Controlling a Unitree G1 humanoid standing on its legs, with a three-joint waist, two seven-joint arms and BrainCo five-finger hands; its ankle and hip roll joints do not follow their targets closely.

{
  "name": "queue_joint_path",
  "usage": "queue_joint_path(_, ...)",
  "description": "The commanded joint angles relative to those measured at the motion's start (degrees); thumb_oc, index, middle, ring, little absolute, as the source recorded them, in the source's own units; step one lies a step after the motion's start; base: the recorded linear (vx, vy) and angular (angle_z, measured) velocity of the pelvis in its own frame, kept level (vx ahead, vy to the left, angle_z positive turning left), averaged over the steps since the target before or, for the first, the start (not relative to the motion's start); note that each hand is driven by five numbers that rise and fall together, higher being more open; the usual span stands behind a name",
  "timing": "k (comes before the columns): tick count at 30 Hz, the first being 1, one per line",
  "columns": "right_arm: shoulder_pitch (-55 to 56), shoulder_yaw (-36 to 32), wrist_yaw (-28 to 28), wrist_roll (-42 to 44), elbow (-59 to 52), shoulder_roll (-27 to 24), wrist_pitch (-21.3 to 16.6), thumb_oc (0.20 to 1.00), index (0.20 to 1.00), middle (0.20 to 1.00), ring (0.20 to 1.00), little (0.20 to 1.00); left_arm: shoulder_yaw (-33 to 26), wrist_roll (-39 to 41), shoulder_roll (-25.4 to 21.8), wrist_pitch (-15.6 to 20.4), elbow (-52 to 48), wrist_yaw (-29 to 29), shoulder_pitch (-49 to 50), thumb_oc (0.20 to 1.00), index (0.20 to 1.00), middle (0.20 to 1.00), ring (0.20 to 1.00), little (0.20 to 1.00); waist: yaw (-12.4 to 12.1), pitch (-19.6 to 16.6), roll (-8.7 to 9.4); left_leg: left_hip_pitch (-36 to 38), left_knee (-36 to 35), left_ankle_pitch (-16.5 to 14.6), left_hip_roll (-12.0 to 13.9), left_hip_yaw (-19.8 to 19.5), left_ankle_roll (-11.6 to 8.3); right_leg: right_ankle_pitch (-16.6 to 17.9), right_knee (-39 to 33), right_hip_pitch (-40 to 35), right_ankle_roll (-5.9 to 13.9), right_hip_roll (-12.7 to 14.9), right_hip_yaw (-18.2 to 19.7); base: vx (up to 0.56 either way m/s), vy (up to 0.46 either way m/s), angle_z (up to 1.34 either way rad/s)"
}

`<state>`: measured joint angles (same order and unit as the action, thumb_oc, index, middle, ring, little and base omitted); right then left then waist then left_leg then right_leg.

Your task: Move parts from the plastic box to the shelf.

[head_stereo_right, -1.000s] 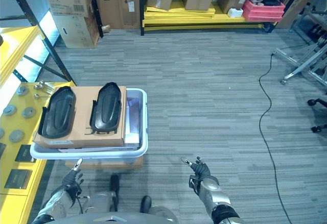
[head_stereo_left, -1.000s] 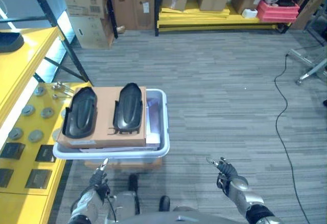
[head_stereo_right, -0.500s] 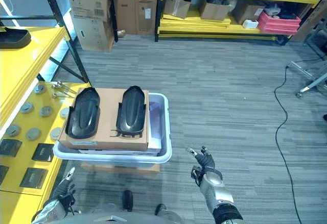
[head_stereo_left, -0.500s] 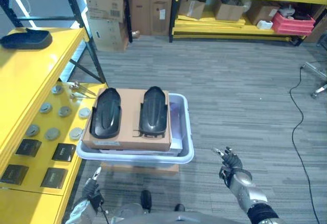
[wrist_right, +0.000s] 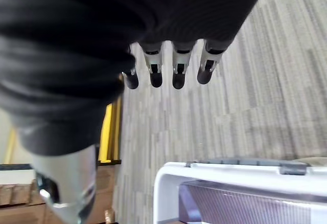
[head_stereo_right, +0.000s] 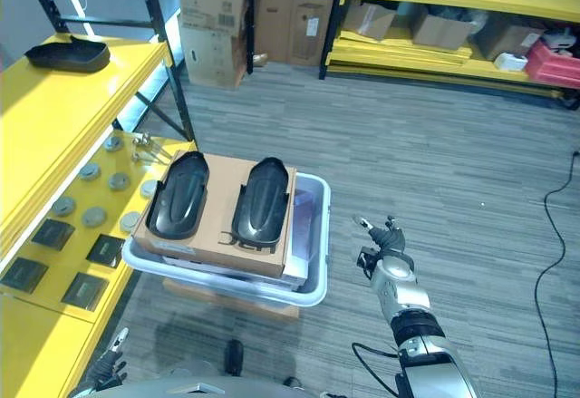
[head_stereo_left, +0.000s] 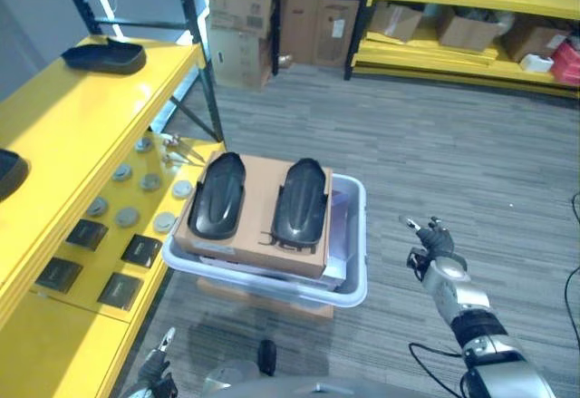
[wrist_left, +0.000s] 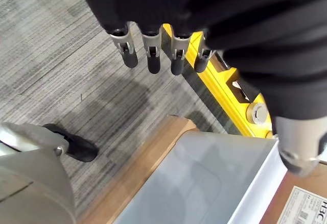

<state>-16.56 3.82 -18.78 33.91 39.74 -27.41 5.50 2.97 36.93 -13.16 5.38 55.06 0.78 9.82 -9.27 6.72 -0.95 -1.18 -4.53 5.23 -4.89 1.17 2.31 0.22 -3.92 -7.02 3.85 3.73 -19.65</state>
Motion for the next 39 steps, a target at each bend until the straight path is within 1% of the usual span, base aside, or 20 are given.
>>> queue_joint_path(1, -4.56, 1.24, 0.23, 2.78, 0.03, -1.65, -1.59, 1.000, 1.000, 1.000, 1.000, 1.000, 2.22, 0.93, -2.01, 3.14, 1.36, -0.80, -4.76, 1.000, 1.000, 1.000, 1.000, 1.000, -1.63, 1.96, -0.01, -1.50, 3.03, -2.28, 4.64, -1.36, -2.45, 5.40, 2.38, 7.04, 3.47, 5.82, 0.60, -0.09, 0.038, 0.16)
queue_joint_path(4, -6.58, 1.86, 0.02, 3.21, 1.30, -1.70, -2.03, 1.000, 1.000, 1.000, 1.000, 1.000, 2.54, 1.74, -2.39, 3.58, 1.29, -1.39, -5.44, 1.000, 1.000, 1.000, 1.000, 1.000, -2.07, 3.19, -0.39, -2.66, 3.50, -2.06, 4.44, -1.98, -2.36, 5.37, 2.88, 7.81, 3.43, 6.04, 0.37, -0.09, 0.031, 0.19)
queue_joint_path(5, -7.74, 2.22, 0.43, 3.43, 1.52, -1.87, -2.44, 1.000, 1.000, 1.000, 1.000, 1.000, 2.71, 2.84, -2.72, 4.02, 0.86, -1.67, -5.78, 1.000, 1.000, 1.000, 1.000, 1.000, -2.44, 4.26, -0.75, -3.48, 3.78, -1.91, 4.25, -2.47, -2.30, 5.34, 3.05, 8.25, 3.39, 6.17, 0.28, -0.08, 0.040, 0.14)
queue_joint_path(9, -9.42, 3.06, 0.49, 3.15, 1.29, -1.94, -2.83, 1.000, 1.000, 1.000, 1.000, 1.000, 2.76, 3.66, -2.98, 4.53, 0.30, -2.10, -6.04, 1.000, 1.000, 1.000, 1.000, 1.000, -2.92, 5.29, -1.07, -4.29, 3.91, -1.68, 3.94, -3.23, -2.31, 5.40, 2.92, 8.55, 3.44, 6.31, 0.07, -0.04, 0.035, 0.07)
queue_joint_path(16, -11.68, 4.20, 0.73, 2.60, 0.55, -2.25, -4.02, 1.000, 1.000, 1.000, 1.000, 1.000, 2.89, 4.07, -3.19, 5.16, -1.56, -3.22, -4.81, 1.000, 1.000, 1.000, 1.000, 1.000, -4.21, 5.91, -1.42, -4.62, 3.21, -1.18, 3.55, -4.19, -2.44, 5.49, 1.95, 7.92, 3.60, 6.45, -0.69, -0.01, 0.035, 0.05)
queue_joint_path(20, -12.26, 4.29, 0.89, 0.78, -0.44, -2.62, -5.94, 1.000, 1.000, 1.000, 1.000, 1.000, 3.19, 4.54, -3.08, 5.94, -2.31, -3.52, -3.57, 1.000, 1.000, 1.000, 1.000, 1.000, -4.75, 5.75, -1.35, -4.30, 2.50, -0.92, 3.49, -4.43, -2.57, 5.52, 1.34, 7.30, 3.77, 6.56, -1.06, 0.01, 0.042, 0.09)
queue_joint_path(21, -12.32, 4.30, 0.88, 1.02, -0.95, -2.54, -5.80, 1.000, 1.000, 1.000, 1.000, 1.000, 3.12, 4.51, -3.13, 5.94, -2.49, -3.51, -3.31, 1.000, 1.000, 1.000, 1.000, 1.000, -4.84, 5.67, -1.32, -4.20, 2.45, -0.95, 3.49, -4.50, -2.59, 5.49, 1.29, 7.17, 3.79, 6.58, -1.12, 0.02, 0.027, 0.06)
queue_joint_path(23, -12.62, 4.41, 1.61, 0.55, -1.66, -2.45, -4.29, 1.000, 1.000, 1.000, 1.000, 1.000, 2.78, 4.80, -3.25, 5.62, -2.71, -3.35, -3.04, 1.000, 1.000, 1.000, 1.000, 1.000, -5.02, 5.43, -1.22, -4.02, 2.35, -0.96, 3.46, -4.56, -2.63, 5.45, 1.18, 6.95, 3.86, 6.63, -1.17, 0.03, 0.032, 0.04)
queue_joint_path(25, -12.92, 5.62, 2.59, 0.59, -1.84, -1.79, -1.96, 1.000, 1.000, 1.000, 1.000, 1.000, 2.28, 4.79, -3.20, 5.43, -2.16, -3.21, -2.93, 1.000, 1.000, 1.000, 1.000, 1.000, -5.27, 5.14, -1.05, -3.78, 2.24, -0.92, 3.52, -4.54, -2.70, 5.38, 1.20, 6.71, 3.91, 6.76, -1.28, 0.04, 0.043, 0.01)
queue_joint_path(26, -13.34, 6.98, 4.01, 3.84, 0.06, 0.06, -0.45, 1.000, 1.000, 1.000, 1.000, 1.000, 2.28, 4.45, -3.21, 5.70, -1.16, -3.58, -2.79, 1.000, 1.000, 1.000, 1.000, 1.000, -5.99, 5.02, -0.94, -3.84, 2.40, -0.91, 3.61, -4.69, -2.80, 5.31, 1.16, 6.38, 3.90, 6.95, -1.69, 0.04, 0.038, 0.02)
queue_joint_path(32, -14.52, 9.68, 4.84, 3.69, 2.97, 2.60, 0.63, 1.000, 1.000, 1.000, 1.000, 1.000, 2.60, 4.70, -3.13, 6.36, 0.20, -4.12, -3.13, 1.000, 1.000, 1.000, 1.000, 1.000, -6.85, 5.59, -0.94, -4.68, 2.72, -0.69, 3.41, -5.26, -2.83, 5.35, 1.16, 6.64, 3.83, 7.10, -1.92, -0.01, 0.012, 0.04)
queue_joint_path(39, -14.63, 12.30, 3.70, 2.70, 3.43, 4.67, 1.73, 1.000, 1.000, 1.000, 1.000, 1.000, 2.84, 6.06, -2.89, 6.77, 0.53, -4.33, -4.09, 1.000, 1.000, 1.000, 1.000, 1.000, -7.09, 6.99, -0.64, -6.32, 2.98, -0.30, 3.18, -5.72, -2.82, 5.60, 1.26, 7.79, 3.89, 7.25, -1.84, -0.02, 0.011, 0.02)
